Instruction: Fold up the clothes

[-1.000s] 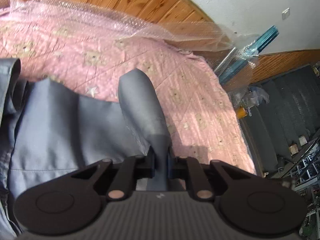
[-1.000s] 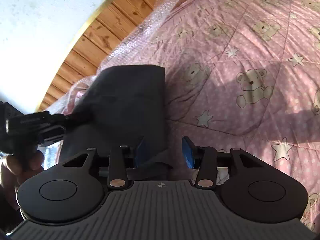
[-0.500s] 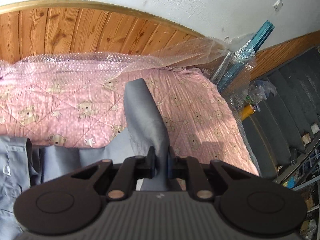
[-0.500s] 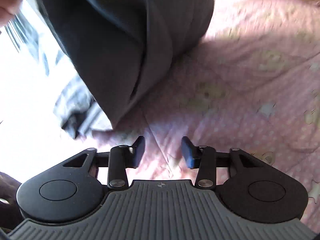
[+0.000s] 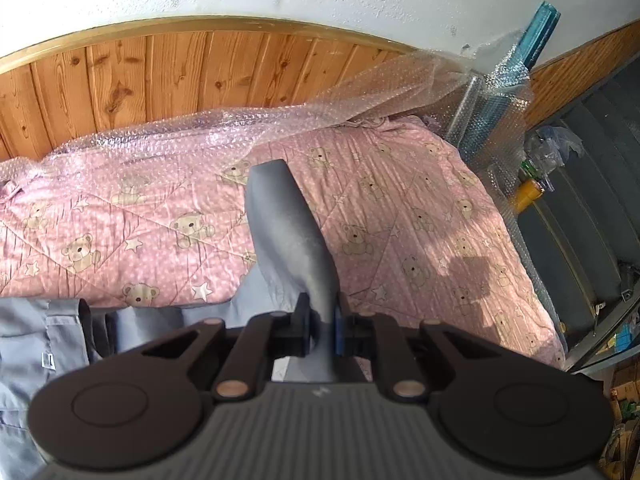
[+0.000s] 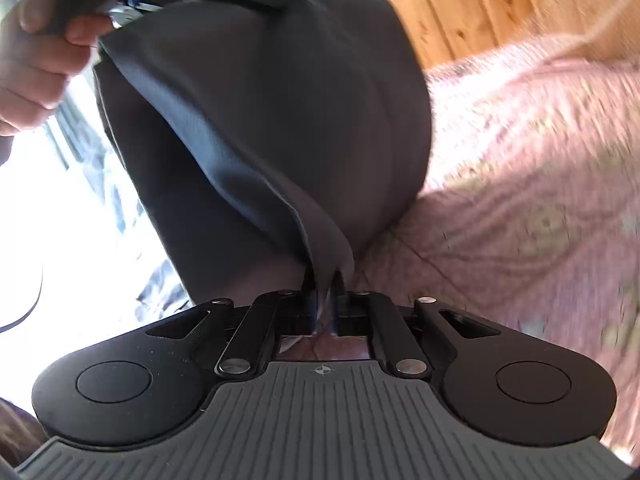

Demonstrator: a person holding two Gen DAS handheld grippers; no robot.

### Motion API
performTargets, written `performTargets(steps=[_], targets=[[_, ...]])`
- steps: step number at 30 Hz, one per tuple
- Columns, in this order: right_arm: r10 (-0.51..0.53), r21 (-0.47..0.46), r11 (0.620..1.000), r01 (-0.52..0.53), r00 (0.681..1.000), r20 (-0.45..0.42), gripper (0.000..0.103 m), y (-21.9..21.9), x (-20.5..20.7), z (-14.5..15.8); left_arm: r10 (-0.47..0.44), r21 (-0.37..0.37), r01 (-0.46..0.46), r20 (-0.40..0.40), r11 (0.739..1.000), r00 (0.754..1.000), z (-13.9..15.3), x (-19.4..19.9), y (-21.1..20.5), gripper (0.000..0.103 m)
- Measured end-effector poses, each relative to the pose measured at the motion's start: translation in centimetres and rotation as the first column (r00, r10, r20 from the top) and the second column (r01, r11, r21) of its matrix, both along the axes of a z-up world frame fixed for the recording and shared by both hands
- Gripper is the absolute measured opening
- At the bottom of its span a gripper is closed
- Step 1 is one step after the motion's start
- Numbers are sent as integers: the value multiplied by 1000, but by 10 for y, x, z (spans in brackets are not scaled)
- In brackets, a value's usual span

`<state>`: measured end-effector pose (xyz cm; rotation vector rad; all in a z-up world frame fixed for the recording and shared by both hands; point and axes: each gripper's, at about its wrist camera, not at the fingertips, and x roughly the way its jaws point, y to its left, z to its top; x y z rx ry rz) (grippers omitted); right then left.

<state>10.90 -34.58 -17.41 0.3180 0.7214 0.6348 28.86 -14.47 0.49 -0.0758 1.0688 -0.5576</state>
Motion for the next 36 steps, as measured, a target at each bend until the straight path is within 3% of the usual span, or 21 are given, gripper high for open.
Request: performTargets(steps=[4, 7, 10, 13, 14, 15, 17, 19, 21, 22, 25, 27, 29, 33, 36], targets=[[-59, 12, 998, 60, 998, -37, 0, 9, -42, -5, -6, 0, 6, 4, 1000, 1000, -5, 6, -15, 11], [-61, 83, 994, 68, 995, -82, 0, 9, -65, -2, -27, 3, 27, -5, 1000, 1000, -15, 10, -34, 11], [-101, 46, 993, 106, 990, -96, 0, 1, -63, -11, -55, 18, 55, -7, 998, 998, -27, 11, -57, 11], [-145, 11, 989, 147, 984, -101, 32, -9, -57, -22, -74, 38, 74, -3, 997, 997, -40, 10, -82, 11], [-162, 3, 987, 163, 982, -96, 55, -14, -52, -26, -82, 49, 82, 1, 995, 997, -48, 7, -95, 11], [-169, -6, 986, 169, 981, -98, 62, -19, -47, -29, -91, 62, 90, 7, 994, 996, -57, 3, -109, 11], [-222, -44, 975, 218, 967, -124, 62, -28, -35, -38, -108, 87, 106, 17, 991, 994, -75, -6, -137, 13], [-315, -106, 948, 299, 928, -199, 62, -41, -27, -55, -172, 84, 174, -22, 981, 985, -104, -19, -162, 20], [-331, -55, 943, 328, 914, -233, 54, -60, -34, -64, -239, 27, 243, -93, 970, 966, -131, -32, -176, 22], [-337, -28, 940, 341, 908, -250, 53, -70, -37, -69, -259, -16, 259, -129, 966, 957, -139, -37, -177, 18], [-354, -19, 932, 363, 895, -271, 53, -90, -45, -74, -272, -222, 236, -146, 946, 951, -129, -51, -146, 21], [-340, -27, 938, 347, 897, -282, 53, -97, -48, -75, -241, -284, 195, -135, 939, 961, -118, -57, -118, 22], [-332, -61, 942, 329, 901, -279, 53, -99, -53, -71, -174, -298, 123, -154, 947, 973, -114, -64, -86, 23], [-413, -267, 897, 351, 882, -227, 54, -105, -66, -51, 8, -172, -51, -244, 984, 970, -141, -97, -18, 24], [-455, -435, 823, 365, 883, -119, 57, -106, -77, -30, 118, -60, -142, -301, 988, 946, -171, -135, 22, 24]])
